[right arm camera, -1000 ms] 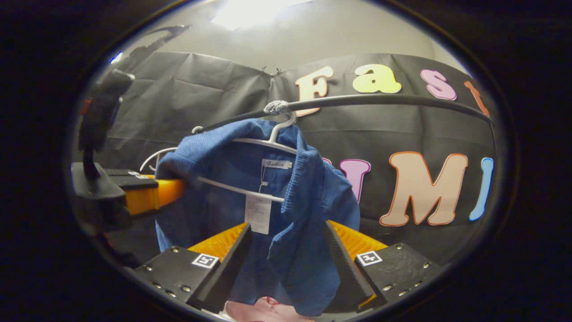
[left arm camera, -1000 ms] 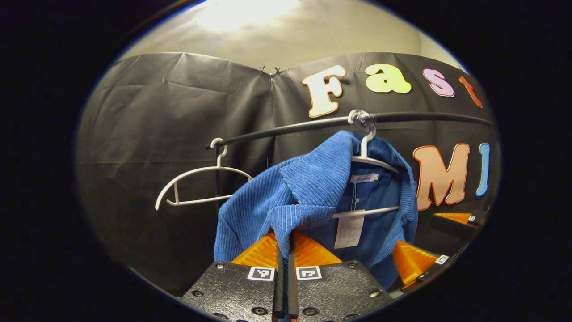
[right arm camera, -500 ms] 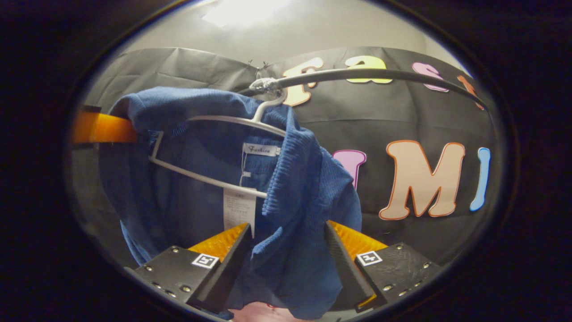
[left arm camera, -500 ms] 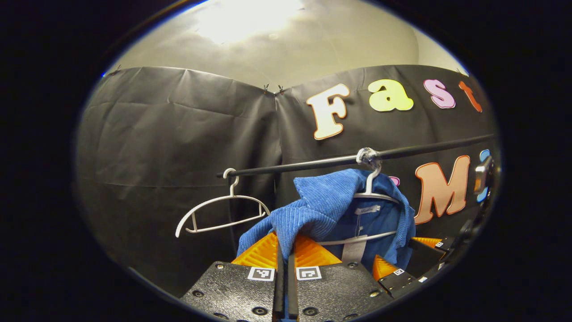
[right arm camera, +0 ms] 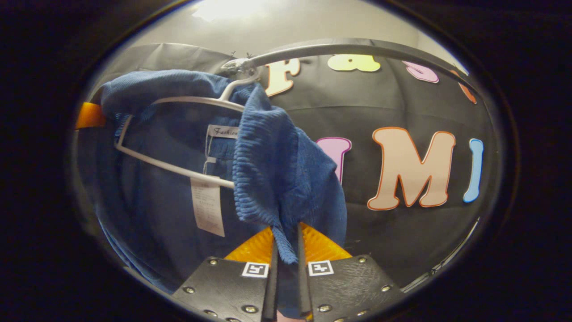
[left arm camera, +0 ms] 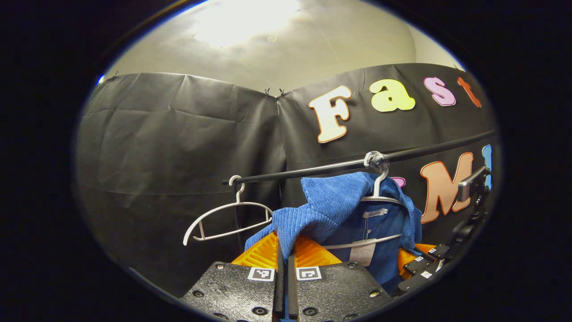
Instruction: Grasp the clothes on the hanger with both hands and then place them into the laundry hamper below.
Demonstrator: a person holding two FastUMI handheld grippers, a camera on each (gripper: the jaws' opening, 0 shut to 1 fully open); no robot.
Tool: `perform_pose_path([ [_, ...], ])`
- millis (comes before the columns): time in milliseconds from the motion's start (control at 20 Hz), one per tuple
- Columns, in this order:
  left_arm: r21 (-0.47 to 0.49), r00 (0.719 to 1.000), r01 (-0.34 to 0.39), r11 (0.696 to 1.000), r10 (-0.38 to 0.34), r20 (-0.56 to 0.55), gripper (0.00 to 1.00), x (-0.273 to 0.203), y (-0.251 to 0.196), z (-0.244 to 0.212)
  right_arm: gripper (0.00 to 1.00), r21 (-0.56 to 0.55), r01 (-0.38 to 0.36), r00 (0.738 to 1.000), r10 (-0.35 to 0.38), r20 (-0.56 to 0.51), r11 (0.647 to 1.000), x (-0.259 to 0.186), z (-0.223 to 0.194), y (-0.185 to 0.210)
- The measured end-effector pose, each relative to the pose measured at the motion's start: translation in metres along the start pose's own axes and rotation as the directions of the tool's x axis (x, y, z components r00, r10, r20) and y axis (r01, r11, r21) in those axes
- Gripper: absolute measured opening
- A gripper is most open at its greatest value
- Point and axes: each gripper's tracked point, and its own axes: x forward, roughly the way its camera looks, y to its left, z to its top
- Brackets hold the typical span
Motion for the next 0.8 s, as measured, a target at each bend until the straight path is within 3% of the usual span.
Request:
perform_pose_path([
  [50,0.004,1.000,-0.003,1.000,0.003,-0.002,0.04,0.001,0.002,-0.001,0.18,-0.002,0.044,0.999,-0.044,-0.011,0.999,0.009,0.000,-0.013],
  [100,0.007,1.000,-0.005,1.000,0.005,-0.002,0.05,0.002,0.003,0.000,0.02,0.009,0.052,0.998,-0.052,-0.025,0.999,-0.001,0.001,-0.018],
  [150,0.011,1.000,-0.008,1.000,0.008,-0.001,0.04,0.004,0.005,0.000,0.07,0.026,0.059,0.997,-0.058,-0.041,0.998,0.001,0.000,-0.022],
  [450,0.022,1.000,-0.008,1.000,0.008,0.016,0.02,0.012,0.018,0.013,0.07,0.078,0.145,0.989,-0.146,0.011,0.986,0.007,0.034,-0.067],
  [800,0.011,0.999,0.022,1.000,-0.023,0.038,0.03,0.023,0.029,0.033,0.07,0.114,0.177,0.980,-0.186,0.075,0.978,0.026,0.069,-0.102],
])
